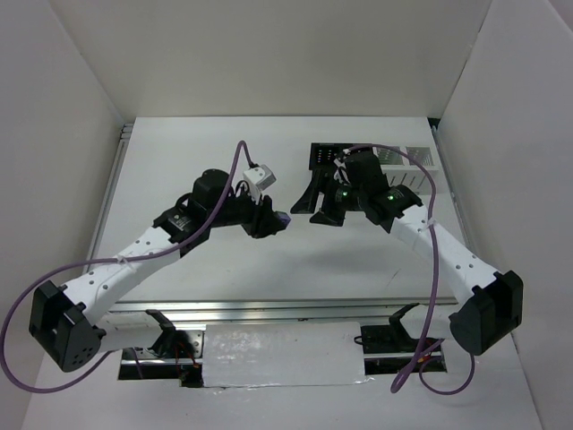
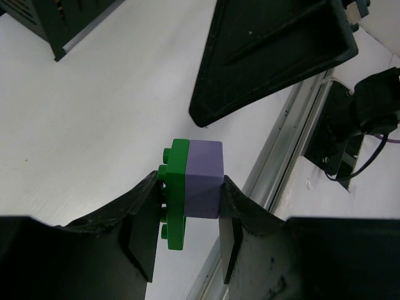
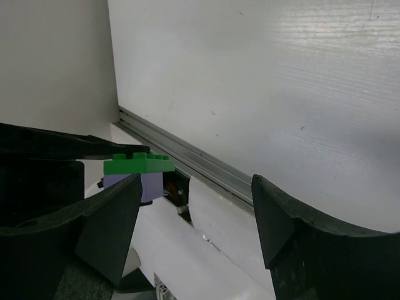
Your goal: Sort the legos into containers by color
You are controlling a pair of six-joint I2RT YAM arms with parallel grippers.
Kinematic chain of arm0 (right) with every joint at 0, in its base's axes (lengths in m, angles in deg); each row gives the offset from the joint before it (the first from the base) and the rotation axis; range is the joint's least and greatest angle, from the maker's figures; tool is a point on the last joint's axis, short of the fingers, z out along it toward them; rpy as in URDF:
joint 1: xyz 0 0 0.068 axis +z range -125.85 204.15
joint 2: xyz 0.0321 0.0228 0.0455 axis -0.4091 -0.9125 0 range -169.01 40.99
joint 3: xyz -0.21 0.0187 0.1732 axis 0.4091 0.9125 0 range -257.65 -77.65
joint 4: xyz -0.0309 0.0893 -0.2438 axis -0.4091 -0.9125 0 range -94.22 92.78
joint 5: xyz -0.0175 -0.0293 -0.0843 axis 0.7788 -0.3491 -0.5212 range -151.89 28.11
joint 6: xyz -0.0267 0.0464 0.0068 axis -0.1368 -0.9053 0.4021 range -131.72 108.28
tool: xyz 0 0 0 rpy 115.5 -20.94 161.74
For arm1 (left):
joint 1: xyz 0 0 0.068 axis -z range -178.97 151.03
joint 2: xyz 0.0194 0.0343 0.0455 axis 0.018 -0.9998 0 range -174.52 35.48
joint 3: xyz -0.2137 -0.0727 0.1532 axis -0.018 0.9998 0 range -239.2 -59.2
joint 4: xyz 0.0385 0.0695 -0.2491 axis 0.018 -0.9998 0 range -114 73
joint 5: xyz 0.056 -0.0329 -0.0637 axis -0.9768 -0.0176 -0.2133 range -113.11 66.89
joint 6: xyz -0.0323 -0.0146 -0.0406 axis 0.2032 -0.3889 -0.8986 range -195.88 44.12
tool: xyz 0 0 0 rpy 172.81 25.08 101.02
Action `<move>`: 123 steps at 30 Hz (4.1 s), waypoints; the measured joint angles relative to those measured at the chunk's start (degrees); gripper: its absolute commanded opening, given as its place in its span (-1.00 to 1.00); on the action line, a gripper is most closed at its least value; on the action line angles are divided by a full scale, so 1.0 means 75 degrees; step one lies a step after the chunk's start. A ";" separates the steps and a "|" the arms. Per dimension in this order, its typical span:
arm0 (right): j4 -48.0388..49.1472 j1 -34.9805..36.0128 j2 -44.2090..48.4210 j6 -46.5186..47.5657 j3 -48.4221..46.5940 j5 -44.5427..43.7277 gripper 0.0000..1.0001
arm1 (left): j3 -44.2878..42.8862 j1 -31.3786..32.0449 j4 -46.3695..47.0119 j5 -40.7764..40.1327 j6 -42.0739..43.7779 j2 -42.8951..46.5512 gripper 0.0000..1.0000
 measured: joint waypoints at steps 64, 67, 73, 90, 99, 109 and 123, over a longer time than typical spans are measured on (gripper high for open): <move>0.3077 -0.1314 0.1859 0.3681 0.0755 0.5866 -1.00 | -0.2821 -0.0067 -0.1979 0.4077 -0.0641 -0.1282 0.77; 0.3165 -0.1314 0.1874 0.3634 0.0755 0.5799 -1.00 | -0.2687 -0.0067 -0.1367 0.4491 -0.1061 -0.1282 0.66; 0.3491 -0.1314 0.1891 0.3334 0.0755 0.5931 -1.00 | -0.2629 -0.0087 -0.0699 0.4774 -0.1501 -0.1297 -0.05; 0.4657 -0.1186 0.1941 0.2559 0.0944 0.6009 -1.00 | -0.2553 -0.0020 0.0137 0.5406 -0.2028 -0.1550 0.11; 0.4587 -0.1189 0.1912 0.2515 0.0944 0.5933 0.46 | -0.2492 -0.0032 0.0262 0.5453 -0.1958 -0.1559 -1.00; 0.5027 -0.1326 0.1848 0.2034 0.1405 0.6216 0.18 | -0.2492 -0.0038 0.0079 0.5266 -0.1784 -0.1550 -1.00; 0.4712 -0.1445 0.1856 0.2576 0.1428 0.6254 -1.00 | -0.2468 -0.0216 -0.0029 0.4765 -0.1813 -0.1443 -1.00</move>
